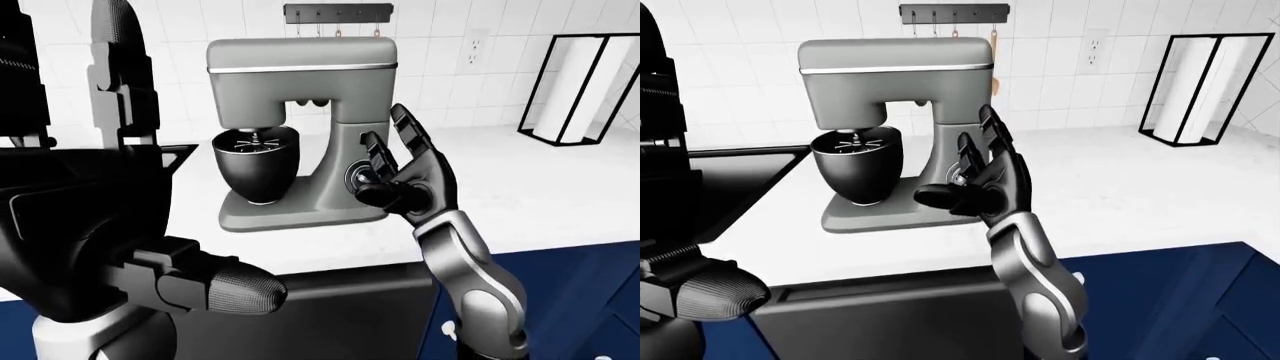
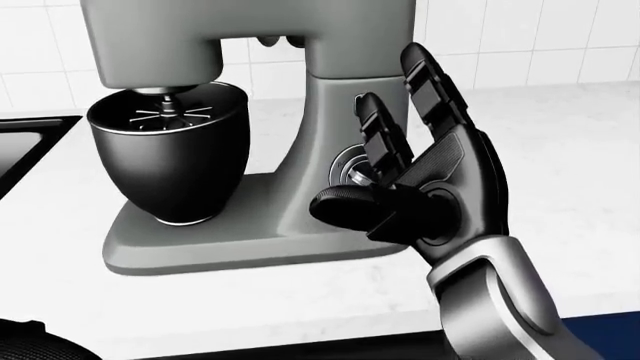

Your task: Open the stand mixer head.

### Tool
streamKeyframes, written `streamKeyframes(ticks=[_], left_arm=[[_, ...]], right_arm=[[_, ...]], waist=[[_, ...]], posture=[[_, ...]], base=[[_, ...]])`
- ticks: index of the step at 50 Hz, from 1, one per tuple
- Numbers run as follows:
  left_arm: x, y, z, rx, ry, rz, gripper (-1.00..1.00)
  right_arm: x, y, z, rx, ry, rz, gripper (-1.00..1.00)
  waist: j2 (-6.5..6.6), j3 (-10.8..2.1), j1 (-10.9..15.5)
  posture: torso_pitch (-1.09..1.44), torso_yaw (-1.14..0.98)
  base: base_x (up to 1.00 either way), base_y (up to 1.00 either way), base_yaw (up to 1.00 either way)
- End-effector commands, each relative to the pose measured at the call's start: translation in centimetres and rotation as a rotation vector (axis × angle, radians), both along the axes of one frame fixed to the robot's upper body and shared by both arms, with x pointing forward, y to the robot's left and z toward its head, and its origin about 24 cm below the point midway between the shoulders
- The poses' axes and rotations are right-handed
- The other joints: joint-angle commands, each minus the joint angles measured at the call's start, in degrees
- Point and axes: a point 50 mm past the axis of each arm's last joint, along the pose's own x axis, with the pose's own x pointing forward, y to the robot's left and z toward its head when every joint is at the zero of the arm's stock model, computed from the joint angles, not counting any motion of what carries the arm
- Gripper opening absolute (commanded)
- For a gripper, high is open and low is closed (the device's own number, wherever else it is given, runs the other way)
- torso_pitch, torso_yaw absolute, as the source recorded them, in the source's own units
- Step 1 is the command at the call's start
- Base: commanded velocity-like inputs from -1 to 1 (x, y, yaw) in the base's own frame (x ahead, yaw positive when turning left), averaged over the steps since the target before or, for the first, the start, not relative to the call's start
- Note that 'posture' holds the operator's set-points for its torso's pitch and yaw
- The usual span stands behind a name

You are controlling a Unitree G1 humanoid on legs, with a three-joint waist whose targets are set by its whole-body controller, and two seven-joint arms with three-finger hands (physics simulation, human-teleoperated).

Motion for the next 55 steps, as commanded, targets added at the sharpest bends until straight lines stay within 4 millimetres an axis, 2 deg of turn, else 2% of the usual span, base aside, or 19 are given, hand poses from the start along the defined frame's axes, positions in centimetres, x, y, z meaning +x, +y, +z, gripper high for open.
streamKeyframes(ticks=[1,55], left_arm=[[-0.3,0.0,0.4,0.001,-0.036,0.001,1.00],[-0.2,0.1,0.4,-0.002,-0.034,0.001,1.00]], right_arm=[[-0.2,0.0,1.4,0.017,-0.078,0.003,1.00],[1.0,0.3,0.9,0.007,-0.077,-0.002,1.00]], waist=[[0.12,-0.02,0.0],[0.26,-0.04,0.0]], posture=[[-0.41,0.00],[-0.41,0.00]], base=[[0.00,0.00,0.00],[0.00,0.00,0.00]])
